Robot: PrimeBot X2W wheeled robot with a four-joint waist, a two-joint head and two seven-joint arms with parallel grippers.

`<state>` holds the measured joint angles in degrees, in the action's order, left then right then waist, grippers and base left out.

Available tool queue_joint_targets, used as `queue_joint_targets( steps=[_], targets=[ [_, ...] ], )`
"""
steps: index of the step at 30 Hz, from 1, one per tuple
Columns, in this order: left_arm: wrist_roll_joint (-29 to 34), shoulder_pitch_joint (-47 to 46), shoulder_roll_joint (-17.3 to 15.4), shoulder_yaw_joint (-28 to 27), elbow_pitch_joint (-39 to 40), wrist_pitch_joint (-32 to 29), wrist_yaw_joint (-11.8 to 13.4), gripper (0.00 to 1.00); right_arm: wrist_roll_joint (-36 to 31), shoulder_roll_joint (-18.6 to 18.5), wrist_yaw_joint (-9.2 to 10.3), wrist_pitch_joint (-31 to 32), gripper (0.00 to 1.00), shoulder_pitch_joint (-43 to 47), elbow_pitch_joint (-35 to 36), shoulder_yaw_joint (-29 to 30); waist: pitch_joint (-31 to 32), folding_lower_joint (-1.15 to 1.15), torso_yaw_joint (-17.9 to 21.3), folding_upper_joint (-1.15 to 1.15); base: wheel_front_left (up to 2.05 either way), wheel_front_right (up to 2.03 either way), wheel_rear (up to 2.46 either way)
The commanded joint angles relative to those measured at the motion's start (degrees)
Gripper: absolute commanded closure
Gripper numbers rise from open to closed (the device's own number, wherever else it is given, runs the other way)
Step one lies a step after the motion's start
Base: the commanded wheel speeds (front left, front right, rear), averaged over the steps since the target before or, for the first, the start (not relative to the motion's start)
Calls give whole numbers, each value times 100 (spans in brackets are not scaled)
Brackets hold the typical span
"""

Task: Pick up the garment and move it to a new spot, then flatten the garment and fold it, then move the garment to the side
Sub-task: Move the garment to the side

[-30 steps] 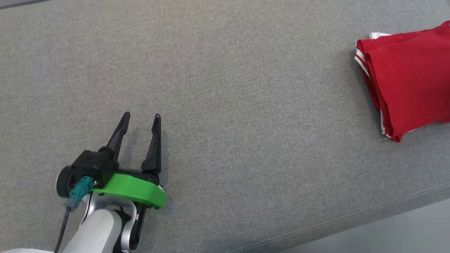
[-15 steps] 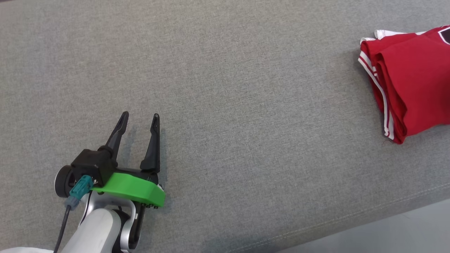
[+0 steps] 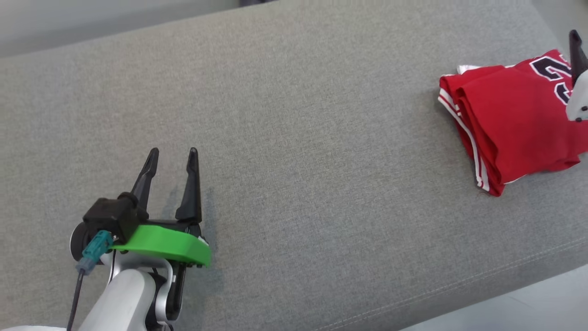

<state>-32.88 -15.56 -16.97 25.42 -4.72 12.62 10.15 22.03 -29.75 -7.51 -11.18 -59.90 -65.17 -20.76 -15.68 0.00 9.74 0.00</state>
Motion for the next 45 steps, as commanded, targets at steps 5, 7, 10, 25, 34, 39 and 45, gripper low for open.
queue_joint_targets(
  steps=[5,7,10,25,34,39,45],
  targets=[
    [-200,-85,135,-297,-319,169,-50,0,311,74,4,-169,0,365,498,-209,689,0,-28,0,0,0,0],
    [-234,-50,199,-379,-452,203,-34,0,418,131,4,-214,0,503,659,-225,841,0,-63,0,0,0,0],
    [-257,-14,233,-457,-575,214,-22,0,477,183,4,-264,0,639,816,-205,986,0,-108,0,0,0,0],
    [21,721,283,-847,-989,258,183,0,-208,1060,4,-402,0,2424,2315,680,1592,0,-520,0,0,0,0],
    [201,1215,512,-1079,-929,257,35,0,-1334,2057,3,-400,0,3834,3797,1721,1679,0,-659,0,0,0,0],
    [333,1380,653,-1176,-868,257,-30,0,-1649,2473,3,-266,0,4450,4551,1991,1700,0,-699,0,0,0,0],
    [492,1546,790,-1268,-767,257,-103,0,-1818,2654,3,-120,0,5077,5204,2095,1718,0,-743,0,0,0,0]
  ],
)
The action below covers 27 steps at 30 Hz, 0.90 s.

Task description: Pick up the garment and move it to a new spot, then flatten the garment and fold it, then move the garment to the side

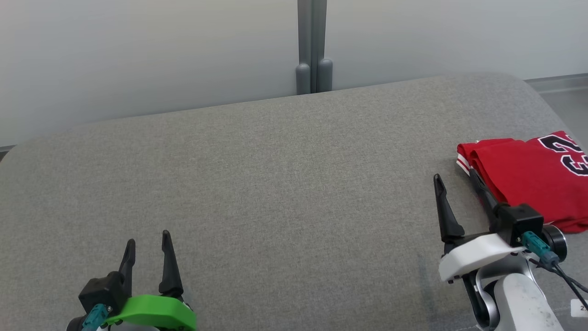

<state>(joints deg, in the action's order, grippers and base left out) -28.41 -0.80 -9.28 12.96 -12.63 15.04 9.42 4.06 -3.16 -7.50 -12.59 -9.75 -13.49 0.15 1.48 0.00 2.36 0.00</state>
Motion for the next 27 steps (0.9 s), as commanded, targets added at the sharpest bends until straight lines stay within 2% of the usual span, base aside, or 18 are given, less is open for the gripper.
queue_joint_targets(
  steps=[1,13,27],
  targets=[
    [70,85,29,-34,24,16,-37,0,-35,-1,2,28,0,141,111,7,4,0,-14,0,0,0,0],
    [228,140,129,-159,18,15,-172,0,401,14,2,151,0,507,505,-267,-1,0,-41,0,0,0,0],
    [405,107,211,-311,-27,15,-201,0,399,16,2,166,0,443,466,-365,-35,0,-77,0,0,0,0]
  ],
)
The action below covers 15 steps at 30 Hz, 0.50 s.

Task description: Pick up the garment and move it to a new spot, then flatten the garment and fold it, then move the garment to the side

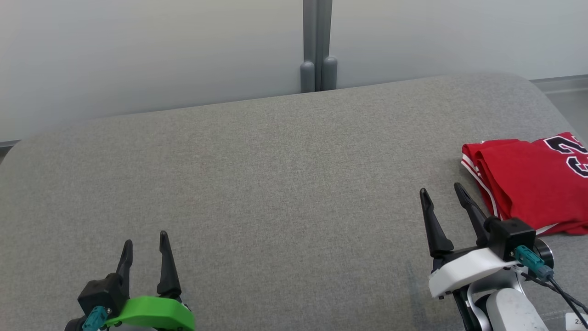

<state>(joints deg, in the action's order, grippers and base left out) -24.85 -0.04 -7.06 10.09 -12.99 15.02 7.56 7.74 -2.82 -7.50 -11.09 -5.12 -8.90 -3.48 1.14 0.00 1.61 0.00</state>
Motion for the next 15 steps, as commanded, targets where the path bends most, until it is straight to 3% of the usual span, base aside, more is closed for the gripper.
queue_joint_targets(
  steps=[1,6,7,11,15],
  targets=[
    [58,29,-8,-34,11,17,-20,0,25,-18,2,16,0,-20,17,2,-3,0,-4,0,0,0,0],
    [153,14,11,-75,25,18,-43,0,5,-18,2,11,0,-42,43,17,-6,0,-18,0,0,0,0],
    [102,0,24,-62,7,-1,-34,100,0,0,0,-1,100,-10,15,11,-6,0,-19,0,0,0,0],
    [56,50,74,-68,-161,-51,-54,100,65,25,0,8,100,110,-145,5,-8,0,-22,0,0,0,0],
    [-328,7,94,-176,-164,-176,-137,100,556,17,0,99,100,87,-169,41,-12,0,-26,0,0,0,0]
  ],
)
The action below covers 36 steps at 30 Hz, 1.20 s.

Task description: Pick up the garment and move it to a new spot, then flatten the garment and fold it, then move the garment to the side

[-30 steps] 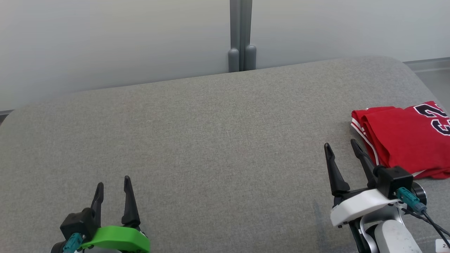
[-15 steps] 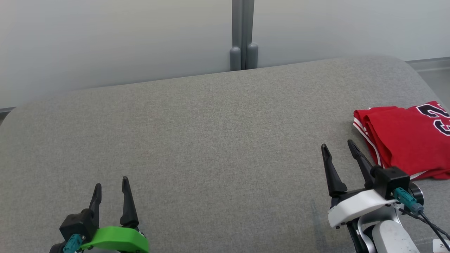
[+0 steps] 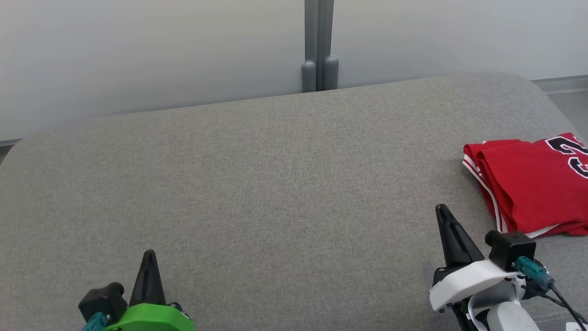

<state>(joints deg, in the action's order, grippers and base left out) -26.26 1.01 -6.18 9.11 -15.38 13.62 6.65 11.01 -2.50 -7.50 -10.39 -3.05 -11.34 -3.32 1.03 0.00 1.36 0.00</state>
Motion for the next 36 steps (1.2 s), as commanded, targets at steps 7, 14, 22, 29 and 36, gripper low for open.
queue_joint_targets(
  steps=[7,14,22,29,36],
  targets=[
    [-816,-157,38,-242,93,-227,-181,100,1026,-35,0,184,100,-178,12,89,-8,0,-9,0,0,0,0],
    [-1395,-213,67,-388,112,-399,-305,100,1749,-49,0,326,100,-226,-41,150,-15,0,-17,0,0,0,0],
    [-2008,-272,94,-545,130,-582,-437,100,2506,-60,0,480,100,-278,-96,216,-23,0,-26,0,0,0,0],
    [-2492,-315,119,-673,143,-729,-542,100,3113,-68,0,603,100,-313,-139,272,-30,0,-34,0,0,0,0],
    [-2950,-364,143,-790,155,-867,-639,100,3674,-74,0,721,100,-347,-180,327,-37,0,-41,0,0,0,0]
  ],
)
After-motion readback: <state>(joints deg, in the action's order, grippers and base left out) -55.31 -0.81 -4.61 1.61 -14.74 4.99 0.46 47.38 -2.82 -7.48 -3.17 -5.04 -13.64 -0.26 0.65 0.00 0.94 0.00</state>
